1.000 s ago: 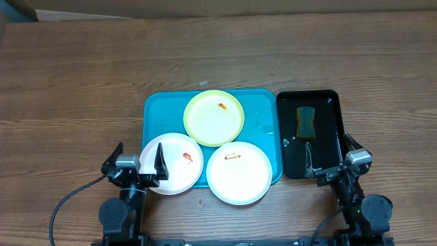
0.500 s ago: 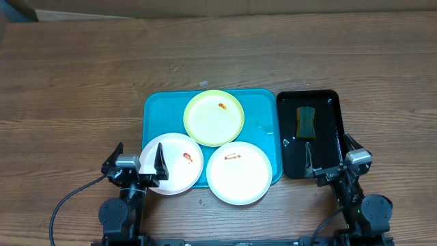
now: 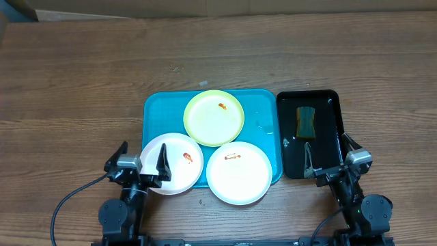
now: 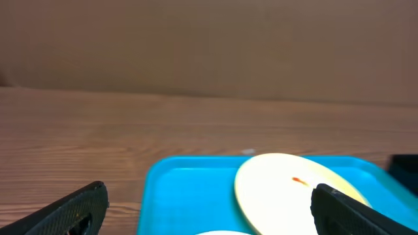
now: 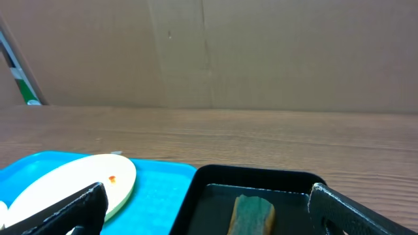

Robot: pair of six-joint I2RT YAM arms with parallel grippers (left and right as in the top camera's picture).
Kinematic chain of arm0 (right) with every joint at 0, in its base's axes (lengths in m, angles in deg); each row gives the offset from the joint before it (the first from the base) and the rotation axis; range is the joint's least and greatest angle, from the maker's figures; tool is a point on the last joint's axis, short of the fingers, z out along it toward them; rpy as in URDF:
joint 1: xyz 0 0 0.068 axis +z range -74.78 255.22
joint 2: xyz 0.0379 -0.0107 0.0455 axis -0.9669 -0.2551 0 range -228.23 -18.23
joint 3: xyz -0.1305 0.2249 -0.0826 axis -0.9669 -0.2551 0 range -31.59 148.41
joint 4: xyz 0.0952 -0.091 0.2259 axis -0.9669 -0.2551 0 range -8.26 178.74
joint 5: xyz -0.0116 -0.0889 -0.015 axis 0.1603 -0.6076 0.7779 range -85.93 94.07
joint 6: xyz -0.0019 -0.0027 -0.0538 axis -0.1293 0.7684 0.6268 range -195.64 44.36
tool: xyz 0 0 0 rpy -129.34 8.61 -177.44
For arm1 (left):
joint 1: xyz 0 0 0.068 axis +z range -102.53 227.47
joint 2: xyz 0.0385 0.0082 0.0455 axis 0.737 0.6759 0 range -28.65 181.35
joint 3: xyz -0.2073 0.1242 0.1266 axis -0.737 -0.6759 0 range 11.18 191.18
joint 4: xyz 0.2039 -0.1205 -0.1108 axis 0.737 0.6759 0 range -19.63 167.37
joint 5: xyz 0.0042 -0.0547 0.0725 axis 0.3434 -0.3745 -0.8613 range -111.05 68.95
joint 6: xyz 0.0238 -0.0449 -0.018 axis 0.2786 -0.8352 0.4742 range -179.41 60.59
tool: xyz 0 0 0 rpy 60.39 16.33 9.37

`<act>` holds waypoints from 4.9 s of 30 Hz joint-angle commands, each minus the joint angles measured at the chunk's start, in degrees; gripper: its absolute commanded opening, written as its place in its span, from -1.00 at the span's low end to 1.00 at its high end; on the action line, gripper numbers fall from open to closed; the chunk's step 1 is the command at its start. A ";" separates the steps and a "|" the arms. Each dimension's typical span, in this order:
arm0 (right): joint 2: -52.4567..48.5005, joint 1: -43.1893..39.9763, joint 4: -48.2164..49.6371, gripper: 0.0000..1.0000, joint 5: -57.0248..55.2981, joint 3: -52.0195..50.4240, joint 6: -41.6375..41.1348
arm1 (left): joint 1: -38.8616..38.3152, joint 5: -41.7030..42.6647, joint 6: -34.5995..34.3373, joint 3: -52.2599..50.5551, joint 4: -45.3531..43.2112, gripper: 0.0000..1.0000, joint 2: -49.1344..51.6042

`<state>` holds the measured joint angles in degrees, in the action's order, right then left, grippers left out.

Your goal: Clean dirty plates on tray and stack at the side

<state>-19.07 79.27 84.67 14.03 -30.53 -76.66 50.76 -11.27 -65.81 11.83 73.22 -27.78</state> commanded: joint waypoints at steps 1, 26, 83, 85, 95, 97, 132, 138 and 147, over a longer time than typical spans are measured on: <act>0.68 -0.33 2.43 1.00 1.92 -0.59 -4.90 | -0.33 5.77 -3.08 6.10 1.62 1.00 -0.48; -58.12 -0.35 -47.80 1.00 1.97 64.46 -10.80 | -0.70 31.95 -4.28 55.56 31.52 1.00 60.35; -112.63 24.83 -9.70 -0.10 -6.27 68.59 -5.20 | -15.74 -2.23 -16.37 55.56 23.89 0.00 90.27; -112.65 24.81 -9.70 -0.29 -5.99 68.61 -5.20 | -15.74 -2.23 -16.37 55.56 23.89 0.00 90.27; -112.63 23.82 -11.50 -0.70 -6.03 68.74 -13.35 | -15.74 -2.27 -16.35 55.56 23.93 0.07 90.27; -112.63 23.37 -12.13 -0.70 -6.03 68.74 -15.13 | -15.74 -2.27 -16.35 55.56 23.91 0.08 90.27; -106.51 21.35 -25.14 -0.38 -7.32 68.85 -31.61 | -15.76 -2.89 -16.39 55.54 17.27 -0.02 93.66; -106.51 20.35 -31.19 -0.20 -7.32 74.71 -25.55 | -15.76 -2.73 -16.41 55.54 14.36 -0.12 94.62; -106.51 17.29 -39.89 -0.18 -7.30 79.34 -21.92 | -16.70 -2.67 -16.39 55.56 10.99 -0.12 98.82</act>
<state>-127.35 98.09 46.02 7.45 47.48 -101.92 35.24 -14.22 -81.81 66.43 85.22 68.26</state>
